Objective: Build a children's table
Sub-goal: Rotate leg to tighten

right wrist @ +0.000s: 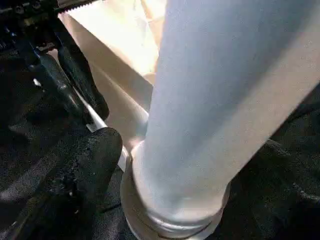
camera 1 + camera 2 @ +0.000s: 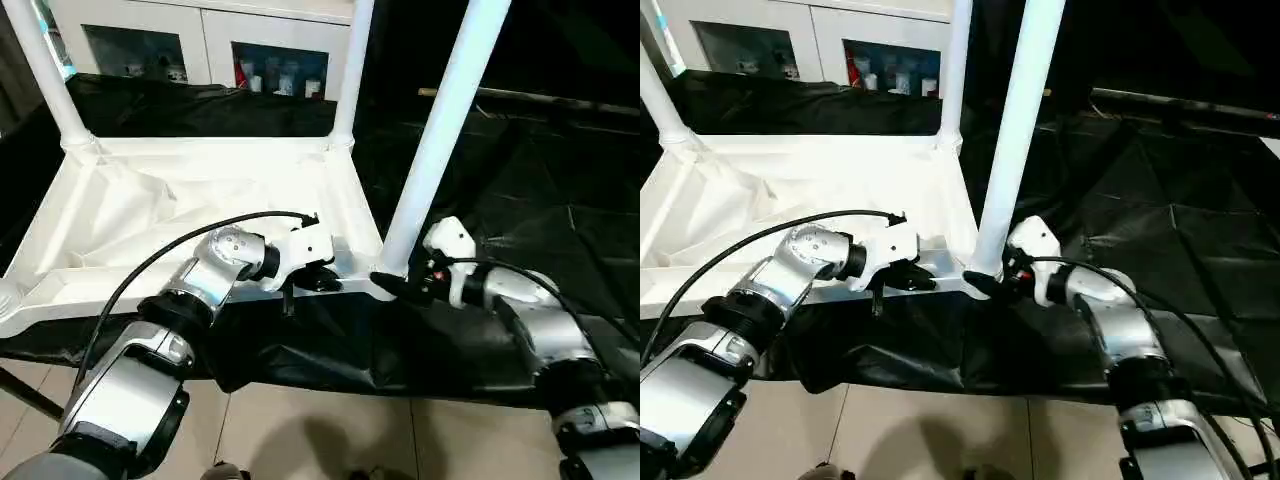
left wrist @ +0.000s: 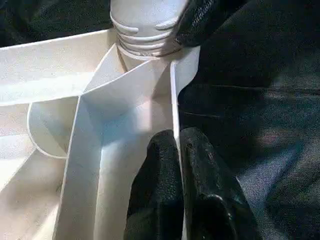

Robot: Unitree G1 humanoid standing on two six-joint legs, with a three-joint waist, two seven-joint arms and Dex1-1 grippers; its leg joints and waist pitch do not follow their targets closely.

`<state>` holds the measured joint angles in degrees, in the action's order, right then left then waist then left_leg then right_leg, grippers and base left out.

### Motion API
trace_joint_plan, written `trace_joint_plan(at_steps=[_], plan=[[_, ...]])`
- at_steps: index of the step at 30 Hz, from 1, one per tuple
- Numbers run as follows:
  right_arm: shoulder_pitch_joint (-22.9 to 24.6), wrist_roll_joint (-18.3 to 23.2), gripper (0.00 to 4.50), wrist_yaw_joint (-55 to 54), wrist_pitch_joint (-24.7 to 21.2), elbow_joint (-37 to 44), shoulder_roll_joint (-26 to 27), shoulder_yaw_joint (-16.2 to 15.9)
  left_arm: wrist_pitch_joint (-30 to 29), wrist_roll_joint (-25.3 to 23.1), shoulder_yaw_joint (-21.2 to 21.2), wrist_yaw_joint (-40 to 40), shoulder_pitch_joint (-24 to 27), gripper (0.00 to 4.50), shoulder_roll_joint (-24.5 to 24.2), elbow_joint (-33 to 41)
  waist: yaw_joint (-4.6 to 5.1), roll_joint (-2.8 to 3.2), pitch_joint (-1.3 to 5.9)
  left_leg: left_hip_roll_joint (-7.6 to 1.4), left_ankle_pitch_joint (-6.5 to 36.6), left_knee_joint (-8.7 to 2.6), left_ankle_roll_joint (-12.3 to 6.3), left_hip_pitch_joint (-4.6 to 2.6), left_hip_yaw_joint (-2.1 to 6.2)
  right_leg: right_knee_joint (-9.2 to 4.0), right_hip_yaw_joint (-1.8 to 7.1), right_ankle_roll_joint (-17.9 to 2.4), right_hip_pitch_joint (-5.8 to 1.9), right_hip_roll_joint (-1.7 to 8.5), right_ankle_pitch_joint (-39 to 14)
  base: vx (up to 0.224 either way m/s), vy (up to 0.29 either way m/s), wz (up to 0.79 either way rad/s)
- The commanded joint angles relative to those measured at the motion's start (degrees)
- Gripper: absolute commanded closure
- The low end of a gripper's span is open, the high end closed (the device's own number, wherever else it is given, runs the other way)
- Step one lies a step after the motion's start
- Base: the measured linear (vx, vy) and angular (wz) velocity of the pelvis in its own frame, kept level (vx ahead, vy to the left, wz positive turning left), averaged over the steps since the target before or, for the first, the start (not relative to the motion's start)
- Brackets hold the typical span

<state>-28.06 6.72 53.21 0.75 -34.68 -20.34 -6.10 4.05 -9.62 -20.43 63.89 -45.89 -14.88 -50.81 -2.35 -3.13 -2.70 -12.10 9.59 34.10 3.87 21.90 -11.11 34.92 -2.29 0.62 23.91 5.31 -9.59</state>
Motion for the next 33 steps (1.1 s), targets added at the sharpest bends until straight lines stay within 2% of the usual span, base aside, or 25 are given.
trace_joint_plan(at_steps=[1, 4, 5, 10, 17, 19, 21, 22, 23, 24, 25, 26, 27, 28, 29, 30, 31, 32, 33], plan=[[-1.0, 0.7, 1.01, 0.5, 0.5, -0.7, -0.3, 0.9, -2.0, -2.6, -2.5, 0.9, 1.9, 4.5, -0.1, -3.5, -0.3, -0.26, 3.45, -0.97, 18.0, -4.37, -1.81, -0.81, 0.44, -4.55, 1.4, -12.6, -2.51, 2.2, -16.0, 0.0, 0.0, 0.0], [-1.1, 1.0, 1.14, 1.3, 0.2, -1.1, -0.2, 0.7, -1.9, -2.5, -2.4, 0.8, 2.0, 4.5, -0.3, -3.5, -0.3, -0.24, 3.42, -1.01, 18.2, -4.4, -1.88, -0.83, 0.45, -4.58, 1.4, -12.5, -2.47, 2.24, -16.2, 0.0, 0.0, 0.0], [-1.1, 1.0, 1.39, 1.4, 0.2, -1.2, -0.2, 0.7, -1.8, -2.5, -2.4, 0.7, 2.0, 4.5, -0.3, -3.6, -0.3, -0.26, 3.41, -0.99, 18.4, -4.39, -1.86, -0.81, 0.44, -4.62, 1.39, -12.5, -2.47, 2.23, -16.5, 0.0, 0.0, 0.0], [-1.3, 0.6, 1.84, 1.4, 0.6, -2.4, 0.2, 0.5, -1.3, -2.0, -1.6, -0.3, 2.0, 4.5, -0.3, -3.9, -0.3, -0.34, 3.42, -0.97, 18.5, -4.38, -1.7, -0.85, 0.44, -4.73, 1.42, -12.1, -2.41, 2.27, -17.6, 0.0, 0.0, 0.0], [-1.1, 0.0, 2.02, 0.9, 0.9, -3.7, 1.0, -0.1, -1.6, -1.6, -0.9, -1.4, 2.4, 4.5, -0.5, -3.7, -0.15, -0.36, 3.34, -1.02, 19.8, -4.54, -1.26, -0.82, 0.54, -4.9, 1.39, -11.6, -2.22, 2.27, -19.2, 0.0, 0.0, 0.0], [-0.8, -0.4, 2.04, -2.6, 0.3, -4.8, 2.4, 0.4, -2.8, -1.2, 0.1, -4.0, 2.4, 4.5, 0.1, -3.9, -0.04, -0.27, 3.26, -1.02, 20.6, -4.68, -0.96, -0.86, 0.62, -5.01, 1.35, -11.3, -2.12, 2.21, -19.9, 0.0, 0.0, 0.0], [-0.8, -0.5, 2.04, -4.2, 0.1, -5.2, 3.0, 0.7, -3.2, -1.1, 0.5, -4.9, 2.4, 4.5, 0.4, -4.0, 0.11, -0.31, 3.2, -0.97, 21.8, -4.76, -0.43, -0.94, 0.69, -5.23, 1.31, -10.8, -1.98, 2.26, -21.9, 0.0, 0.0, 0.0], [-0.9, -0.7, 2.05, -9.2, -0.6, -6.9, 4.6, 2.0, -4.6, -1.0, 1.3, -8.2, 2.0, 4.5, 1.5, -4.9, 0.34, -0.1, 3.04, -1.02, 23.7, -4.84, 0.37, -1.2, 0.74, -5.48, 1.34, -10.4, -1.57, 2.21, -24.0, 0.0, 0.0, 0.0], [-0.9, -0.7, 2.05, -9.2, -0.6, -6.9, 4.6, 2.0, -4.6, -1.0, 1.3, -8.2, 2.0, 4.5, 1.5, -4.9, 0.43, -0.17, 2.94, -0.91, 24.7, -4.87, 0.64, -1.24, 0.82, -5.62, 1.25, -10.0, -1.46, 2.14, -25.4, 0.0, 0.0, 0.0], [-1.5, -0.9, 2.05, -17.7, -1.5, -9.5, 7.3, 4.1, -6.8, -0.7, 2.7, -13.7, 1.0, 4.5, 3.4, -6.3, 0.68, -0.1, 2.84, -0.78, 26.7, -4.88, 1.35, -1.42, 1.02, -6.03, 1.12, -8.6, -1.17, 2.29, -29.8, 0.0, 0.0, 0.0], [-1.5, -0.9, 2.05, -17.7, -1.5, -9.5, 7.3, 4.1, -6.8, -0.7, 2.7, -13.7, 1.0, 4.5, 3.4, -6.3, 0.68, -0.1, 2.84, -0.78, 26.7, -4.88, 1.35, -1.42, 1.02, -6.03, 1.12, -8.6, -1.17, 2.29, -29.8, 0.0, 0.0, 0.0], [-2.1, -0.5, 2.05, -24.1, -2.2, -11.4, 9.7, 5.9, -8.3, -0.3, 3.7, -17.6, -0.1, 4.5, 5.2, -7.7, 0.81, 0.16, 2.74, -0.62, 29.2, -4.89, 1.87, -1.79, 1.51, -6.74, 0.62, -6.7, -1.04, 2.3, -34.7, 0.0, 0.0, 0.0], [-3.2, 0.2, 2.05, -30.8, -3.2, -13.5, 12.5, 7.7, -9.5, 0.2, 4.8, -22.0, -1.7, 4.5, 7.3, -9.3, 1.17, 0.73, 2.6, -0.62, 30.1, -4.97, 2.25, -1.75, 1.49, -6.84, 0.73, -6.4, -0.71, 2.27, -35.4, 0.0, 0.0, 0.0], [-4.0, 0.7, 2.05, -35.1, -3.9, -14.9, 14.4, 8.9, -10.2, 0.5, 5.5, -25.0, -2.8, 4.5, 8.7, -10.4, 1.41, 0.58, 2.88, -0.48, 31.5, -4.99, 2.89, -2.06, 2.01, -7.21, 0.12, -5.7, -0.86, 2.34, -37.1, -0.052, 0.022, -0.12], [-4.0, 0.7, 2.05, -35.1, -3.9, -14.9, 14.4, 8.9, -10.2, 0.5, 5.5, -25.0, -2.8, 4.5, 8.7, -10.4, 1.63, 0.47, 2.83, -0.5, 31.6, -5.14, 2.94, -1.86, 2.23, -7.34, -0.11, -5.3, -1.13, 2.46, -37.5, -0.051, 0.039, -0.19], [-5.1, 0.5, 2.09, -38.2, -4.2, -16.2, 15.9, 9.2, -10.4, 0.5, 5.9, -27.2, -3.8, 4.5, 9.9, -11.2, 1.82, 0.75, 2.81, -0.55, 32.2, -5.59, 2.86, -1.6, 2.73, -7.68, -0.75, -4.5, -1.81, 2.33, -36.9, -0.051, 0.039, -0.19], [-6.8, 0.0, 2.09, -41.9, -4.5, -18.1, 17.8, 9.2, -10.3, 0.5, 6.2, -29.7, -4.9, 4.5, 11.6, -12.1, 2.05, 1.91, 2.76, -0.72, 33.9, -5.8, 2.86, -1.97, 2.85, -7.81, -0.96, -5.9, -1.63, 2.34, -33.6, -0.036, 0.056, -0.15], [-8.3, -0.3, 2.09, -43.9, -4.6, -19.5, 19.2, 9.1, -9.8, 0.4, 6.1, -30.2, -5.5, 4.5, 12.8, -12.2, 2.32, 1.68, 2.8, -0.71, 34.7, -5.79, 2.99, -2.1, 2.94, -8.0, -1.24, -6.3, -1.68, 2.35, -32.3, -0.032, 0.05, -0.07], [-8.3, -0.3, 2.09, -43.9, -4.6, -19.5, 19.2, 9.1, -9.8, 0.4, 6.1, -30.2, -5.5, 4.5, 12.8, -12.2, 2.72, 2.1, 2.55, -0.72, 37.1, -6.04, 3.02, -2.38, 3.0, -8.24, -1.63, -7.0, -1.64, 2.05, -30.5, -0.032, 0.05, -0.07]])
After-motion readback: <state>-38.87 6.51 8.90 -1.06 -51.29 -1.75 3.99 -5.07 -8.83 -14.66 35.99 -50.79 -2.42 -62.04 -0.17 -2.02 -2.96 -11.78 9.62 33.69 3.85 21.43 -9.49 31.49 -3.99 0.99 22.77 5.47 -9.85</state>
